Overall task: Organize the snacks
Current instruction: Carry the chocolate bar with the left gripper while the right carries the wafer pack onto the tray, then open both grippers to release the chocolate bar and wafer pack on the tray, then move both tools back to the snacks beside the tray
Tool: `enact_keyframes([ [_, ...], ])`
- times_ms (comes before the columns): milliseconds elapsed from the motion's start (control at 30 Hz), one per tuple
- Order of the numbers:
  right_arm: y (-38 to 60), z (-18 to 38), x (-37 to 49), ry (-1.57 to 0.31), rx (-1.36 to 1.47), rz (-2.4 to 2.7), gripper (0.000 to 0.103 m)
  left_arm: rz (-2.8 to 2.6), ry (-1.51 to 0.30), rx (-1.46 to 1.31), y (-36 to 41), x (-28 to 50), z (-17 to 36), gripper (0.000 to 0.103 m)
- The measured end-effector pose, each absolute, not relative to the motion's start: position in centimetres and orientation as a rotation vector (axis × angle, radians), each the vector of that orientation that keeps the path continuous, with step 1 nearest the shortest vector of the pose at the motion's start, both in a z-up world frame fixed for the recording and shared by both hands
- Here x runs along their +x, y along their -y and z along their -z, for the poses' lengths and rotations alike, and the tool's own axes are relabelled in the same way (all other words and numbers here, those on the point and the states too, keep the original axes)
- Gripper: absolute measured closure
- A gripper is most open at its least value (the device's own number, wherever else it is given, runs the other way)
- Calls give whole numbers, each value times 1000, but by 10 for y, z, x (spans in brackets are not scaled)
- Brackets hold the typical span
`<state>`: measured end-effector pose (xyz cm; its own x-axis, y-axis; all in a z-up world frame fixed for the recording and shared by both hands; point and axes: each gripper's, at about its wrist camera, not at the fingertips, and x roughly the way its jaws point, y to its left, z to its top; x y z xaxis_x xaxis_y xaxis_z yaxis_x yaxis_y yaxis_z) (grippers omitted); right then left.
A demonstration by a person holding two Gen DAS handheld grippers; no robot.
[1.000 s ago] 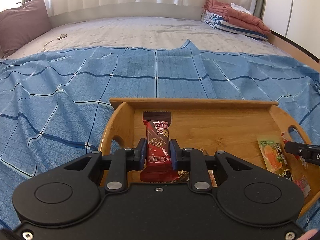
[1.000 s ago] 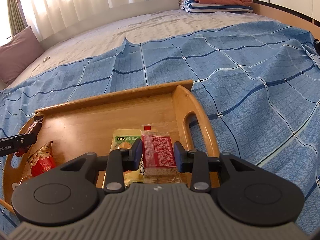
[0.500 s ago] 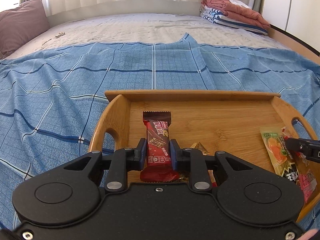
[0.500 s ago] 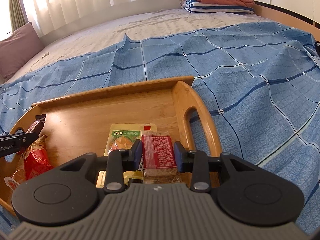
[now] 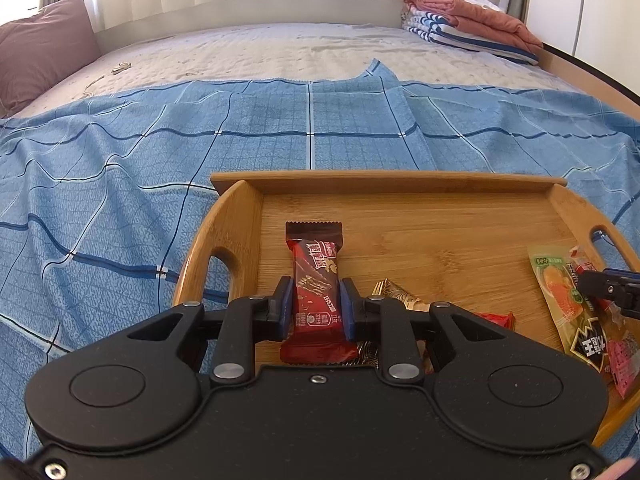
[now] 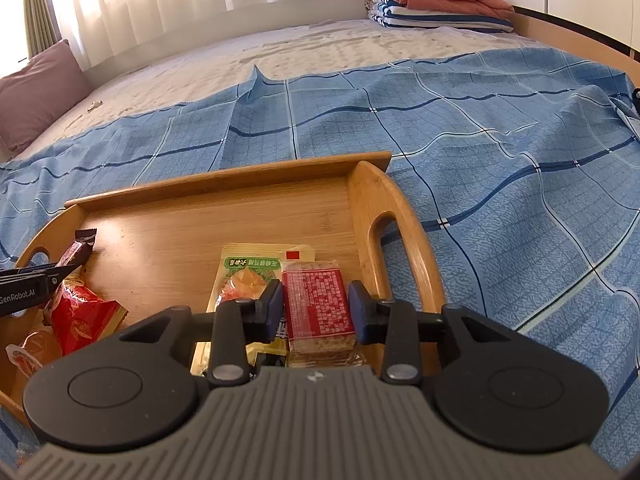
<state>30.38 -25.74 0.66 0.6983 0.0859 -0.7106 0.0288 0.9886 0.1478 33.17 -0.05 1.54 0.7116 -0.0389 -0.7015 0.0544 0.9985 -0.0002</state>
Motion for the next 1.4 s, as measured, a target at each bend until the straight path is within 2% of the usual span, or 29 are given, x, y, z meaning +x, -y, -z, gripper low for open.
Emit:
enact_keyframes([
  [367, 259, -6, 304, -796, 162, -30, 58, 56, -775, 14, 0, 331, -15, 80],
  [400, 260, -6, 304, -796, 165, -29, 57, 55, -775, 11, 0, 330, -16, 77],
  [433, 261, -6, 304, -796, 169, -31, 47, 59, -776, 7, -1, 330, -16, 74],
  [500, 262, -7, 302, -796, 178, -36, 41, 63, -775, -7, -2, 328, -16, 57],
  [533, 262, -7, 300, -793, 180, -37, 37, 62, -773, -13, -4, 326, -17, 53],
  [700, 261, -12, 288, -771, 161, -52, 28, 72, -742, -16, -7, 313, -26, 23],
  [800, 260, -20, 277, -746, 147, -64, 22, 90, -707, -10, -9, 301, -38, 16],
  [933, 258, -34, 260, -711, 120, -95, 15, 117, -681, -17, -12, 283, -52, 14],
  [1400, 246, -57, 168, -613, 35, -183, 10, 235, -586, 27, -17, 163, -67, 7],
])
